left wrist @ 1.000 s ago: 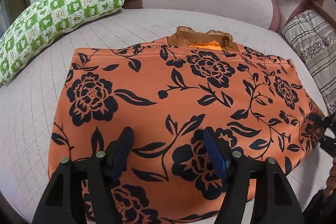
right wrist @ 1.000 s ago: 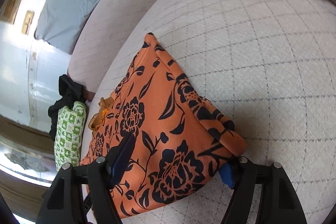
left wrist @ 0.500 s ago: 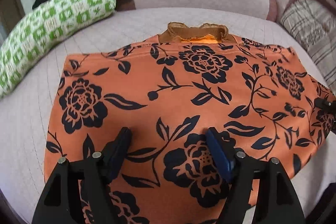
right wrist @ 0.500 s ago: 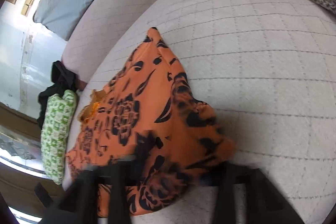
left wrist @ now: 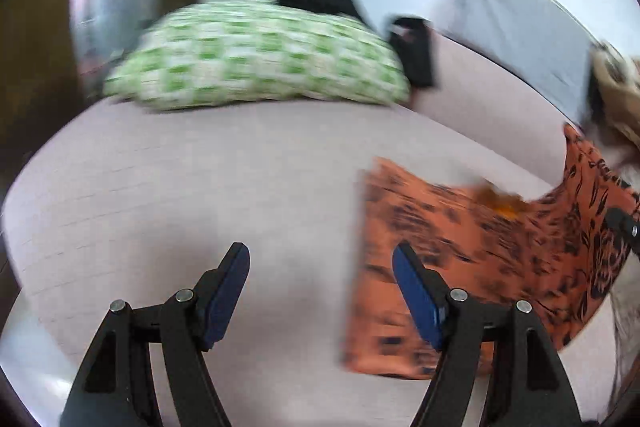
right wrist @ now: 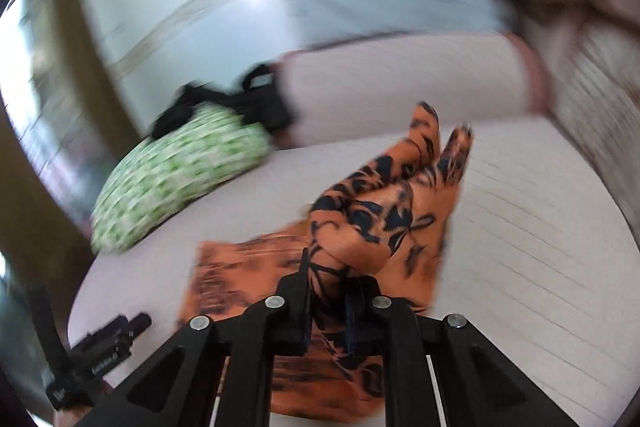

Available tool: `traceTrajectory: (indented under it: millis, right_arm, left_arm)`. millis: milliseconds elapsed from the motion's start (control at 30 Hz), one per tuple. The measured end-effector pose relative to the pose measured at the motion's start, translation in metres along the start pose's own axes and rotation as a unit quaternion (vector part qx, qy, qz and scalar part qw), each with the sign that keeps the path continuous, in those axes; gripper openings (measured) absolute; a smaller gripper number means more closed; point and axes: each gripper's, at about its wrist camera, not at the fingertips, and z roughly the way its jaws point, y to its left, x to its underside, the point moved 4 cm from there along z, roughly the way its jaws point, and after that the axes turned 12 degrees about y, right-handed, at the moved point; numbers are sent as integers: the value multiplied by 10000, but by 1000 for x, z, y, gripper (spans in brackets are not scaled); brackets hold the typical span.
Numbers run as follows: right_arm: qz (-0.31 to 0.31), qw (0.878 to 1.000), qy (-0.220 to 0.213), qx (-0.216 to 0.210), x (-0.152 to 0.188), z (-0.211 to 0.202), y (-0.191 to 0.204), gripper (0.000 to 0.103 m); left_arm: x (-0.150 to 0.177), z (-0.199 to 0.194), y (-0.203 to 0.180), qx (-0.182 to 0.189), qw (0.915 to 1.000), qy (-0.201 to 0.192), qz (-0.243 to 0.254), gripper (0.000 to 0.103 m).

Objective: Fold small clothes
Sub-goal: 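Grasp the blouse side with the right gripper and fold it across the body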

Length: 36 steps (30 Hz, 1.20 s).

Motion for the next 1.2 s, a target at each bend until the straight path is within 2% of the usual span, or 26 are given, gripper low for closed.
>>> traceTrajectory:
  millis: [67,133,167,200,267,333,400,500,567,633,700,800,833,900,967,1000,1133,1167,1200]
  right_arm:
    - [-378,9990,160,-202,8,22,47,12]
    - [-939,9936,549,-312,29,61,100,12]
    - [-1142,9904,711,-306,39,75,113,12]
    - [-1251,9868,975,-324,52,97,125,12]
    - [-1215,9745,1854,-360,80,147,130,13]
    - [-1356,9774,1572,-392,86,143,132,17]
    - [-1268,9761,1619,-698,82,134,129,28]
    - [-895,9769,1636,-1042,78,119,113,31]
    - [-560,9793,1453,-1294,76,100,102,32]
    - [-374,9828,1177,-1371,79,75,85,39]
    - [-167,9870,927,-1300,83,53,66,66]
    - [111,9887,755,-1291,84,41,43,67]
    - [197,9887,732,-1295,85,39,37,67]
    - [360,9878,712,-1337,86,34,25,67]
    - [454,9869,683,-1387,85,34,19,67]
    - [487,9864,674,-1415,86,34,16,67]
    - [588,9850,617,-1499,90,31,5,67]
    - [616,9848,613,-1506,91,32,2,67]
    - [670,9842,619,-1516,92,33,-1,67]
  left_arm:
    - [2,8,31,-107,9993,106,-356,75]
    - [5,19,51,-177,9976,246,-619,75]
    - [7,25,57,-206,9966,338,-727,75]
    - [8,29,61,-168,9957,429,-799,75]
    - [9,34,62,15,9947,522,-886,75]
    - [6,31,61,129,9953,439,-857,75]
    - [4,29,57,286,9953,405,-827,75]
    - [4,22,42,786,9936,454,-672,75]
    - [5,15,23,1208,9902,534,-453,75]
    - [8,8,1,1497,9868,594,-163,75]
    - [11,11,-22,1687,9825,788,110,75]
    - [20,27,-52,1632,9792,1140,385,75]
    - [22,33,-58,1492,9799,1252,420,75]
    - [22,42,-67,1462,9786,1371,473,75]
    - [23,57,-70,1301,9770,1651,367,73]
    - [24,61,-69,1314,9759,1724,259,61]
    - [18,58,-74,1223,9788,1622,278,32]
    - [17,59,-75,1149,9798,1603,321,21]
    - [16,60,-75,1095,9803,1610,337,17]
